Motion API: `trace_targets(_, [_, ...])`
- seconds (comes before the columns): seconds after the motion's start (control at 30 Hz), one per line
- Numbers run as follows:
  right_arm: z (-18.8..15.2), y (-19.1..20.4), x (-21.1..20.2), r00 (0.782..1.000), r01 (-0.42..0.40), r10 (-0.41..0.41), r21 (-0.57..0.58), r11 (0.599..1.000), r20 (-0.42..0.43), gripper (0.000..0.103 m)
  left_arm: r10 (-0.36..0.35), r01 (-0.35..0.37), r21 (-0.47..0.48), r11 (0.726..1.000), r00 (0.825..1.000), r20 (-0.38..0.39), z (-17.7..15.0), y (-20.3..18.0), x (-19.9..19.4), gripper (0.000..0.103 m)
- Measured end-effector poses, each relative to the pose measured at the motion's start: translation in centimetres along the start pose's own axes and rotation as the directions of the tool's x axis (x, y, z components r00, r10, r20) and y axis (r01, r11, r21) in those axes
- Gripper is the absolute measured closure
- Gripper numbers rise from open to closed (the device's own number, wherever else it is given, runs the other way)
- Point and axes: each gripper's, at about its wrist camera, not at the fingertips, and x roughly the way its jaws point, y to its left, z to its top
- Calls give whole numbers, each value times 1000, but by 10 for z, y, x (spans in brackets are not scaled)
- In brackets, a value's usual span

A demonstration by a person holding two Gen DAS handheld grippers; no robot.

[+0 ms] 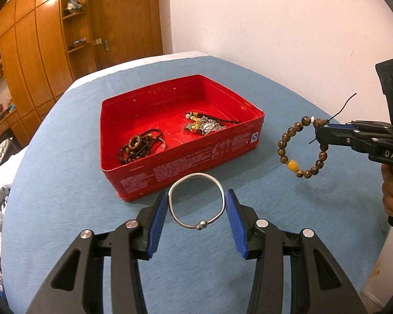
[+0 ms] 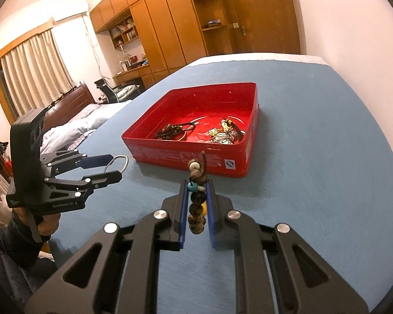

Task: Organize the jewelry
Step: 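Carry the bangle with the left gripper while the right carries the bead bracelet over the red box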

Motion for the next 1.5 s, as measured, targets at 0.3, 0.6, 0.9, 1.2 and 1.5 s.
trace_targets(0.3, [6,9,3,1000,-9,9,-20,1000,-2,91,6,-6,-1,1000,1000,23,0,4,-15,58])
trace_targets(0.6, [15,22,-3,1000,-17,17,-48,999,7,91,18,-19,7,1000,999,46,4,4,-29,58])
trace_targets(0.9, [22,34,-2,1000,-19,19,-69,997,5,91,15,-17,17,1000,997,77,6,6,-41,58])
trace_targets(1.2, [33,43,2,1000,-15,16,-88,996,11,91,21,-24,27,999,995,94,11,11,-47,58])
trace_targets(1.5, [51,47,8,999,-28,32,-111,993,31,91,42,-46,35,998,993,112,21,18,-50,58])
